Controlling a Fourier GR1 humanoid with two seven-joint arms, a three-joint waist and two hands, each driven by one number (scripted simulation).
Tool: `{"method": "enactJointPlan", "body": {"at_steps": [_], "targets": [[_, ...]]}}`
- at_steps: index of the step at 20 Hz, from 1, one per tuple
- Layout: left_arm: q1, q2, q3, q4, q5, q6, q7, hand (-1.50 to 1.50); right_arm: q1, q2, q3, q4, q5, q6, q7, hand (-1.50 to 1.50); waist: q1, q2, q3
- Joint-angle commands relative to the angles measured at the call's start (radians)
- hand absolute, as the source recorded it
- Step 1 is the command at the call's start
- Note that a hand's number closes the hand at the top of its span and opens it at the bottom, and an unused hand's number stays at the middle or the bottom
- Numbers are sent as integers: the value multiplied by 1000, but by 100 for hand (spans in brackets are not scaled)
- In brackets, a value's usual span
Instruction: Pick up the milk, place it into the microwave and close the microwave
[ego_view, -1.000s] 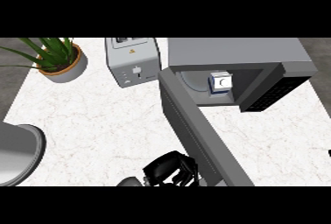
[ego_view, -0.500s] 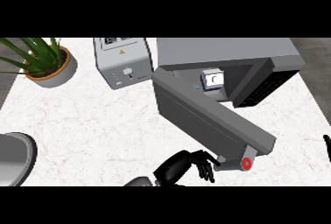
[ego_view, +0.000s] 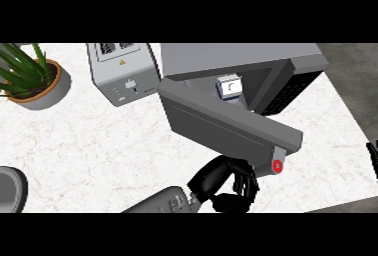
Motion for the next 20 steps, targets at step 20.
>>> {"method": "enactJointPlan", "body": {"at_steps": [20], "targets": [[-408,-10,89,167,224,164,-16,150,-151,-101,45,-109,-89,132,103,-150,-174,51,6]]}}
